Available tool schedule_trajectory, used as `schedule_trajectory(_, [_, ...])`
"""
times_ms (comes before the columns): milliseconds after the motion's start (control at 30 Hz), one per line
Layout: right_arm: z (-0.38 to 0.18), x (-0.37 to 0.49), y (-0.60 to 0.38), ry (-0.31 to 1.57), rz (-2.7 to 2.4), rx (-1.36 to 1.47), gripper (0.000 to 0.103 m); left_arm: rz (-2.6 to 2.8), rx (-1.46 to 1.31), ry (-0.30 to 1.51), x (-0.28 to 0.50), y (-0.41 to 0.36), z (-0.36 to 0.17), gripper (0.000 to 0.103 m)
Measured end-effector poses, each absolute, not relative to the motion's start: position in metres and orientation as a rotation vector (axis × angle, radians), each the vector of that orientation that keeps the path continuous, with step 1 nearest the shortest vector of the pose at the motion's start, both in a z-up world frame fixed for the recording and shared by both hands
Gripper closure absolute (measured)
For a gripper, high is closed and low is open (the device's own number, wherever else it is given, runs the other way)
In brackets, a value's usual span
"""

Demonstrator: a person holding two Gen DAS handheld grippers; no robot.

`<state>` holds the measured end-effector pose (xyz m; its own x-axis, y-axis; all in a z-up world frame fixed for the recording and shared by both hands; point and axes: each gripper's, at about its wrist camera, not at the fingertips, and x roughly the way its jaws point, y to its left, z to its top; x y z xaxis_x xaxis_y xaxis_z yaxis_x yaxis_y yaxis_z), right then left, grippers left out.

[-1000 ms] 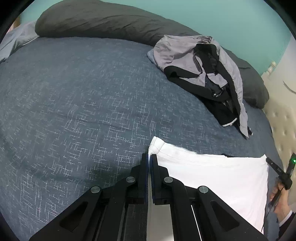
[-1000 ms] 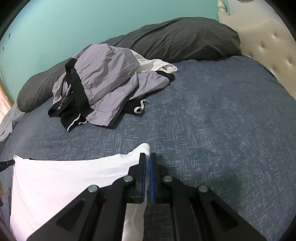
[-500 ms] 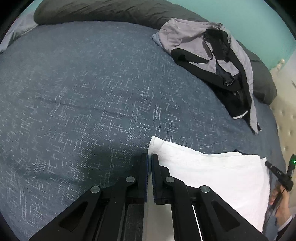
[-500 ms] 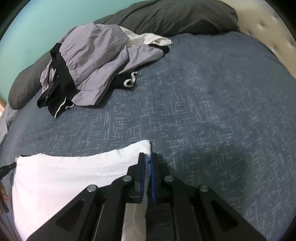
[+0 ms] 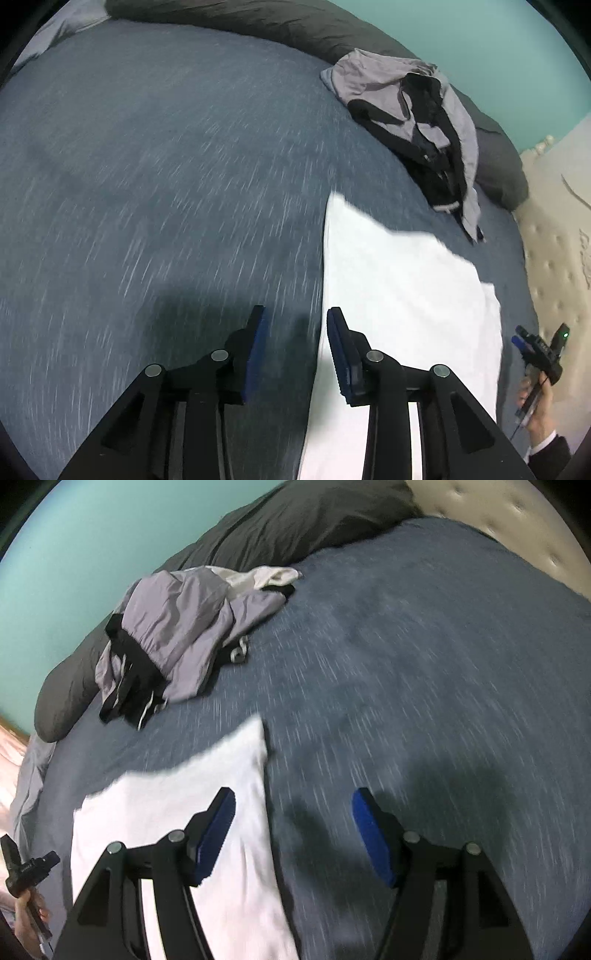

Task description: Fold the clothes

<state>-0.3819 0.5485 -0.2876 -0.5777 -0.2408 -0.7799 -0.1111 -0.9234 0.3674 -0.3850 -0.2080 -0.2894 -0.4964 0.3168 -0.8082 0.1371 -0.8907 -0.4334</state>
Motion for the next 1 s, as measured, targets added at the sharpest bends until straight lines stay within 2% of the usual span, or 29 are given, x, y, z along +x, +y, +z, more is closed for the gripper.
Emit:
schedule_trajectory(167, [-0.295, -0.306, 0.557, -0.746, -2.585, 1.426, 0.036, 2.494, -1.569, -0.756, -0.317, -0.217, -0.302, 0.064])
schedule_trajectory(433, [-0.287, -0.208, 0.554, -0.745, -2.581, 1.417, 0.036, 2.443, -1.574, -0.913, -0.239, -0.224, -0.319, 0.06])
schedule_trajectory(633, [-0.298, -0.158, 0.558, -0.817, -2.503, 1.442, 0.037, 2.435, -1.583, -0.911, -0.212, -0.217, -0.328, 0.06])
schedule_trajectory(800, [-0.309, -0.139, 0.559, -0.905, -2.457, 1.433, 0.055, 2.427, -1.57, -0.94, -0.206, -0.214, -0.332, 0.06])
schedule_trajectory(933, [-0.322, -0.139, 0.563, -1.003, -2.422, 1.423, 0.064, 2.422, -1.58, -0.935, -0.206, -0.21, -0.335, 0.06])
schedule_trajectory(1000, [-0.327, -0.139, 0.566, -1.052, -2.407, 1.414, 0.073, 2.418, -1.583, -0.94, -0.206, -0.21, -0.336, 0.06])
